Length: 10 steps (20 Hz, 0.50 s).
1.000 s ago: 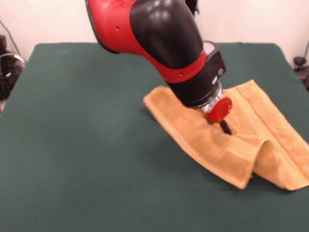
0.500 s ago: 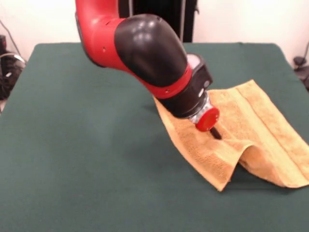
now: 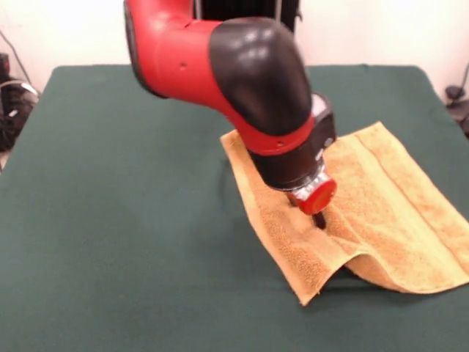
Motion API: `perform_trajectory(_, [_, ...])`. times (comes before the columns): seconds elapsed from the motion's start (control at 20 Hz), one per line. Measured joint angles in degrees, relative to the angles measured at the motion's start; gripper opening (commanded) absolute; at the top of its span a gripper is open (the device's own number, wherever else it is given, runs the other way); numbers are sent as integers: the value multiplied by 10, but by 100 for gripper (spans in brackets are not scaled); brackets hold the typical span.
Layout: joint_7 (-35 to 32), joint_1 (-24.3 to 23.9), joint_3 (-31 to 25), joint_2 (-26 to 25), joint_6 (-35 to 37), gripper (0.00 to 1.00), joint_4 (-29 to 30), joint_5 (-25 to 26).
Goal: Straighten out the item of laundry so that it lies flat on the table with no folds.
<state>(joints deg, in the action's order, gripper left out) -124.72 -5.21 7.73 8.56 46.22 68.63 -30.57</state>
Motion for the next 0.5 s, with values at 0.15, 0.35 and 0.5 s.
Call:
perform_trajectory(0.15, [-19, 28, 41, -7, -30, 100, -23, 9])
perform_trajectory(0.35, [-28, 45, 85, -18, -106, 100, -49, 26])
perform_trajectory(0.5, [-28, 37, 111, -30, -210, 100, -66, 58])
